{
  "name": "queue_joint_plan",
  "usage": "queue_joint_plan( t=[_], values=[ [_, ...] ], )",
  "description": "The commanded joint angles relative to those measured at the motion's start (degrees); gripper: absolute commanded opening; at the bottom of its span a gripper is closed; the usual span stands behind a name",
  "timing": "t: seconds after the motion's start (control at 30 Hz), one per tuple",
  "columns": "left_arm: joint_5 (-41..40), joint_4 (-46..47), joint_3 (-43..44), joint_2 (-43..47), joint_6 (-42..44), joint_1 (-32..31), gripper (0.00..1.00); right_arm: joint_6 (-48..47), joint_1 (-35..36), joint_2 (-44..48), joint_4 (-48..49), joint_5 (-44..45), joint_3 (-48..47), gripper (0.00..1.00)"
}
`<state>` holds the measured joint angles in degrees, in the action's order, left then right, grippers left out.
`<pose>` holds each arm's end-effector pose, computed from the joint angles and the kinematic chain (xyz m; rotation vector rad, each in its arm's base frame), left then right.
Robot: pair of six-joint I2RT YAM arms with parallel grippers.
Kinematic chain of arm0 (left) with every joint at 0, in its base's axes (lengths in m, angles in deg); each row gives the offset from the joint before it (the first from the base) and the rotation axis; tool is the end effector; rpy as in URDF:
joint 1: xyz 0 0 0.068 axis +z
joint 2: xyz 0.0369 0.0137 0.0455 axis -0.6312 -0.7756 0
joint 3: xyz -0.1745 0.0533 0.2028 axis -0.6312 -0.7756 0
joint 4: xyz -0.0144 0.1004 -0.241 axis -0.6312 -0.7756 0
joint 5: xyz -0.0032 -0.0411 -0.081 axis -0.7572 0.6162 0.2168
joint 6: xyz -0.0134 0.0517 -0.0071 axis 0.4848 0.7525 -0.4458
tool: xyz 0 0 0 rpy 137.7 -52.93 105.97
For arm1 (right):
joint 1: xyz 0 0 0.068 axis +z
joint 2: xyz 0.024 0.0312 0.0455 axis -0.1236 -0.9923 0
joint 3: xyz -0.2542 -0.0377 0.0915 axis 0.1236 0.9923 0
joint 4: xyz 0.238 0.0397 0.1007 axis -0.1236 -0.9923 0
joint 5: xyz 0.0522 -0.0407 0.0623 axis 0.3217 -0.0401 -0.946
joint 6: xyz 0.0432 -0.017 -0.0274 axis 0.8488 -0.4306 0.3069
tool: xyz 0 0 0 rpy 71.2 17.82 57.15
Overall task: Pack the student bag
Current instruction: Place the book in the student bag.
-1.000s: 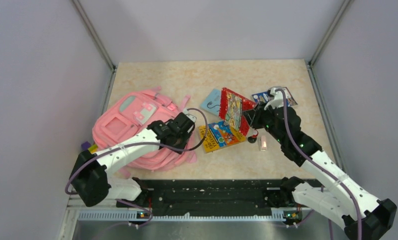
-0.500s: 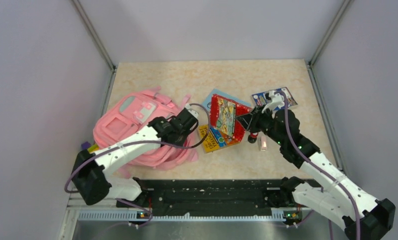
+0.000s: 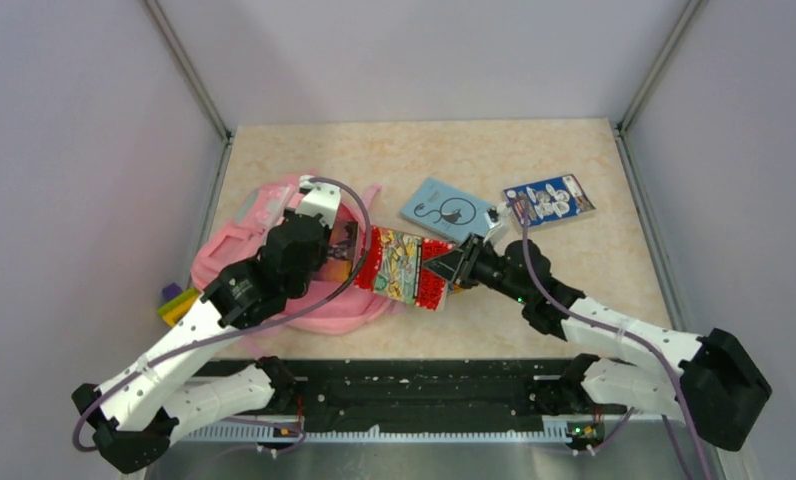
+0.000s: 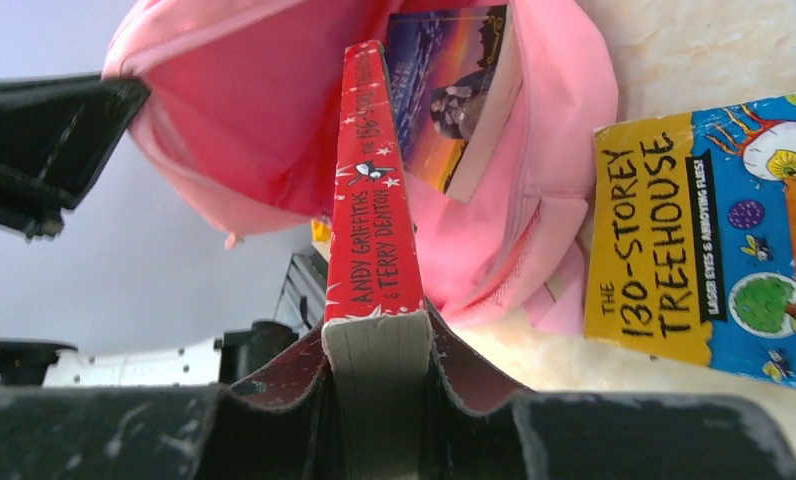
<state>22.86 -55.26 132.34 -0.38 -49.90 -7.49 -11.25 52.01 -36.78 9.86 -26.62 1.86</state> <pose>0.1351 -0.1097 0.3790 0.3336 1.8847 0.1498 0.1578 0.1640 0.2506 0.0376 1.9532 1.3304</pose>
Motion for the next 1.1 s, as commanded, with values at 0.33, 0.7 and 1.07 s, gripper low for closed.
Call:
queue_joint_plan(
  t=[0.33,0.7,1.07],
  values=[
    [3.5,21.24,-7.11,8.62,6.08,-0.49,0.0,14.55,3.0,-36.06,30.97,-6.75,-22.36,0.0],
    [5.71,21.82,-9.35,7.79,5.38,-0.4,0.0,16.07,7.0,-65.18,24.35,-2.97,-47.18,0.0],
    [4.56,21.07,-10.08,7.53,6.09,-0.37,0.0,9.14,7.22,-70.5,18.09,7.06,-48.79,0.35]
  ],
)
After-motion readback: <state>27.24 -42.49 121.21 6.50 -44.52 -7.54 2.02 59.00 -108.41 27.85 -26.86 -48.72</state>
